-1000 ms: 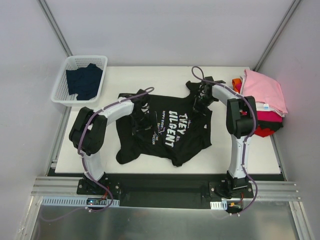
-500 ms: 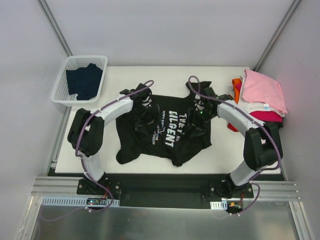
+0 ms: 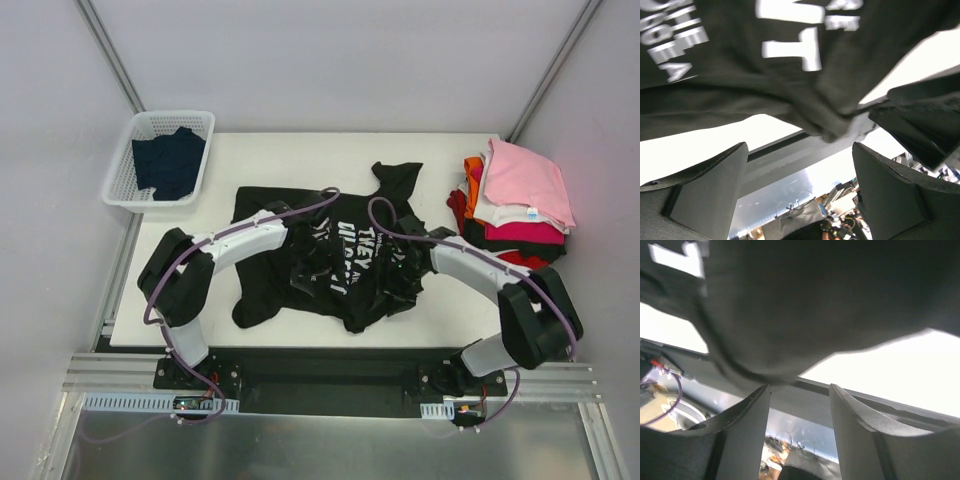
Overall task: Fold and stack the t-shirts
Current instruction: Flatten out the tshirt
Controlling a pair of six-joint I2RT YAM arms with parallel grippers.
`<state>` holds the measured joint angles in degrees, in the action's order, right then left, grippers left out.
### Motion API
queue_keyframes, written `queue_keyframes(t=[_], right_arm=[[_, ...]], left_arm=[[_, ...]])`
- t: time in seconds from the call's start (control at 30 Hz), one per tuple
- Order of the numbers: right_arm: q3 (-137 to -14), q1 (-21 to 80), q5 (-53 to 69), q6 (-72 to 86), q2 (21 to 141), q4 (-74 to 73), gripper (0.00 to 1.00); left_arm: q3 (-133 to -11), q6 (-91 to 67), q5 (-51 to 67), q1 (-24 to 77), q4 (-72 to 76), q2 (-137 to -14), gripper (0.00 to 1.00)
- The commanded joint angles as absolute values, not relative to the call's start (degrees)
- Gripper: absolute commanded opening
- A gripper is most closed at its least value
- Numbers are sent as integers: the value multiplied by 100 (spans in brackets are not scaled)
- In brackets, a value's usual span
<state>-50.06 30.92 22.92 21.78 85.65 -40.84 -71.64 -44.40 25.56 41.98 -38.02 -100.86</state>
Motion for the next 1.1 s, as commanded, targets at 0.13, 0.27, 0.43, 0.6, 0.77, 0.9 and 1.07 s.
queue_keyframes(t=[0.13, 0.27, 0.43, 0.6, 0.77, 0.9, 1.07], right_arm=[[-4193, 2761, 1626, 2812, 7313, -4360, 54], [-3569, 2391, 2091, 2927, 7321, -3562, 54], [-3489, 2364, 2127, 2891, 7681, -2798, 54], [-3551, 2382, 2303, 2936, 8358, -2172, 53], [-3893, 2399, 2320, 2892, 8824, -1969, 52], [-4183, 2452, 2390, 2892, 8965, -2048, 36], [-4657, 2531, 2154, 2769, 8623, -3065, 1]], left_arm=[[-7866, -4518, 3399, 4500, -3235, -10476, 84], [-7972, -4491, 3612, 4754, -3059, -10687, 83], [-7717, -4596, 3586, 4948, -2874, -10626, 83], [-7191, -4676, 3463, 5036, -2804, -10372, 83], [-7040, -4685, 3419, 5036, -2795, -10283, 83], [-7119, -4667, 3419, 5036, -2795, -10345, 82], [-7251, -4614, 3428, 4992, -2795, -10380, 82]])
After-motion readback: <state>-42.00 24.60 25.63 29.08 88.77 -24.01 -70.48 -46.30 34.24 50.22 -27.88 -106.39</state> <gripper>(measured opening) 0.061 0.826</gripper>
